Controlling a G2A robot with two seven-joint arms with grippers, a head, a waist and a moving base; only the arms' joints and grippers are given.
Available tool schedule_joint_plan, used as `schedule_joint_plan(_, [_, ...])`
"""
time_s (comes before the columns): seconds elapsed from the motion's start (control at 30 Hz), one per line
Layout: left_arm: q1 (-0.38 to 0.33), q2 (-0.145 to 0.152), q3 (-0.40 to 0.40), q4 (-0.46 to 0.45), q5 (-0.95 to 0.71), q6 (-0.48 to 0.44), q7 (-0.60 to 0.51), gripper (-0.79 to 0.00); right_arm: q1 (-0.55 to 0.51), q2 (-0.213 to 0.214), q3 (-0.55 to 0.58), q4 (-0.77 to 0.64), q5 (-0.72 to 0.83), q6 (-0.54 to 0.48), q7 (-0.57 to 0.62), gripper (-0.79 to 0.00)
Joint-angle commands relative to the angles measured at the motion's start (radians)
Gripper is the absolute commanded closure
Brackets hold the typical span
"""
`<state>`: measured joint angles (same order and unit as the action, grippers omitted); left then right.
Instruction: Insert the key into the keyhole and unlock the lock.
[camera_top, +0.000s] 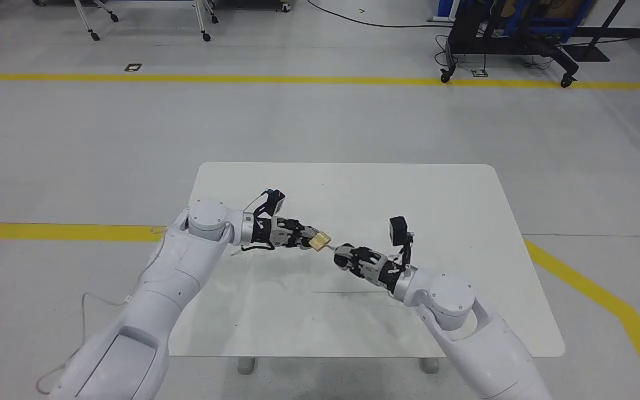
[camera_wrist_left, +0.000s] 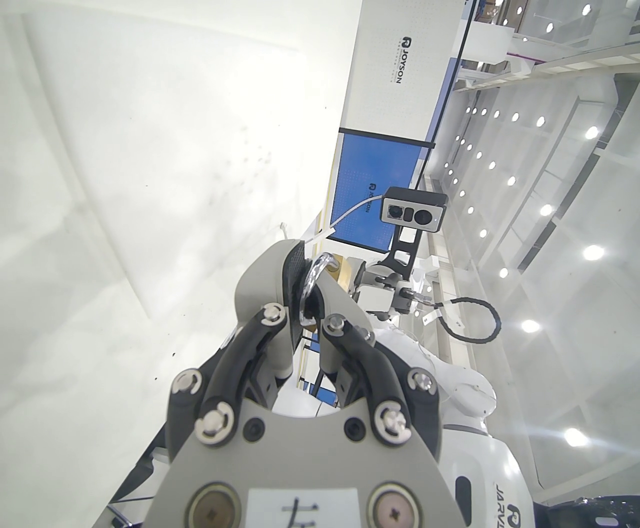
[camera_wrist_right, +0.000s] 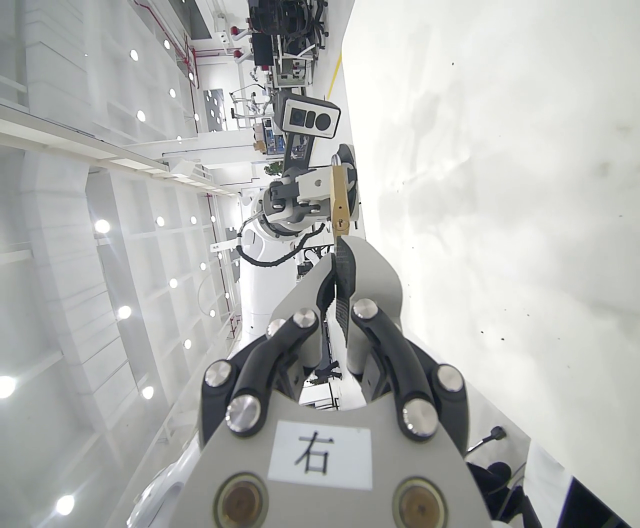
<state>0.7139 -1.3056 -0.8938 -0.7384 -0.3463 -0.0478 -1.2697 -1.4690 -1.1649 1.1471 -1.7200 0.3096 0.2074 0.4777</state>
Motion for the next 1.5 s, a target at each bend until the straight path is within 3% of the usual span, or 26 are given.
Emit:
schedule_joint_plan(0.0, [-0.001,-0.001,0.000,0.002,-0.002,-0.001,-0.002,0.000,0.004,-0.001,-0.002,0.004,0.000,0.004,-0.005,0.000])
schedule_joint_plan(0.57, [0.003,-0.003,-0.016,0.017,-0.037,0.031,0.037,0.000,-0.019,-0.006,-0.012,-0.013,-0.025,-0.027,-0.069,0.000])
schedule_joint_plan(1.2, [0.023,0.005,-0.028,-0.024,-0.015,0.043,0.065,0.000,0.017,-0.020,-0.037,0.017,-0.009,-0.006,-0.105,0.000])
schedule_joint_plan(1.47, [0.038,0.008,-0.030,-0.058,0.010,0.070,0.115,0.000,0.025,-0.031,-0.051,0.029,-0.009,-0.007,-0.178,0.000])
